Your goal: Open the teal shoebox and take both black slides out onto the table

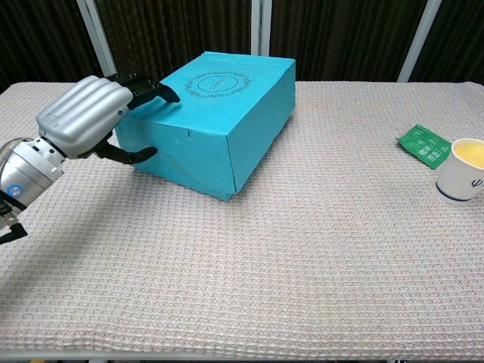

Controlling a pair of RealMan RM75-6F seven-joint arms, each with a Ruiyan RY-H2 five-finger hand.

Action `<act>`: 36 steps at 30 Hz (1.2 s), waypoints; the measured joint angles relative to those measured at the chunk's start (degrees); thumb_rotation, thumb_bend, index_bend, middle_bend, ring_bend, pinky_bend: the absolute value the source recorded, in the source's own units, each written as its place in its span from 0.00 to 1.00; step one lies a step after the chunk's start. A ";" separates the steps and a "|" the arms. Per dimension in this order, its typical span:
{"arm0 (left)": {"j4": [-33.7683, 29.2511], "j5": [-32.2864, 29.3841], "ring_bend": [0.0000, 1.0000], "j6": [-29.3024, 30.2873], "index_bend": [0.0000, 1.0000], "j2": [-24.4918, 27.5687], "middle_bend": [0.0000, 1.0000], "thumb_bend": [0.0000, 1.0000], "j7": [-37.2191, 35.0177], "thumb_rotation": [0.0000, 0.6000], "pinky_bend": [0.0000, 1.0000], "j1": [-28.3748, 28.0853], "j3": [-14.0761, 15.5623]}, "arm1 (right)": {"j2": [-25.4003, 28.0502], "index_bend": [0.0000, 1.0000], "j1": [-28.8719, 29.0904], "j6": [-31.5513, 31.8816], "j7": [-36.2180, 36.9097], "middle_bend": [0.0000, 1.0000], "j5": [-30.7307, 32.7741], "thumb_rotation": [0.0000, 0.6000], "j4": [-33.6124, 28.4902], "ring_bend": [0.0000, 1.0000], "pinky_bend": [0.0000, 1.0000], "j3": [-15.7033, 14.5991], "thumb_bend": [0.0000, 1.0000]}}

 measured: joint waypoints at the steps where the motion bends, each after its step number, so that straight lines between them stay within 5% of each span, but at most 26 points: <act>1: 0.38 -0.18 0.23 0.17 0.30 -0.18 0.30 0.33 -0.40 1.00 0.30 0.01 0.06 | 0.00 0.05 0.05 -0.11 -0.04 0.05 0.03 1.00 -0.01 0.00 0.00 0.01 0.17; 24: -3.48 -5.66 0.28 2.51 0.32 -0.94 0.35 0.42 -17.00 1.00 0.38 1.61 -2.16 | 0.52 0.05 0.42 -0.84 -1.28 0.05 0.25 1.00 -1.28 0.00 0.00 0.06 0.17; 30: -11.02 -7.88 0.28 0.60 0.31 0.92 0.35 0.43 -23.39 1.00 0.32 1.79 -3.96 | 0.70 0.05 0.33 -0.68 -1.40 0.05 0.18 1.00 -1.55 0.00 0.00 0.07 0.17; 36: -25.38 -11.14 0.27 -4.56 0.31 6.45 0.35 0.44 -28.76 1.00 0.22 2.19 -6.13 | 0.62 0.05 0.17 -0.45 -1.49 0.05 0.05 1.00 -1.60 0.00 0.00 -0.03 0.17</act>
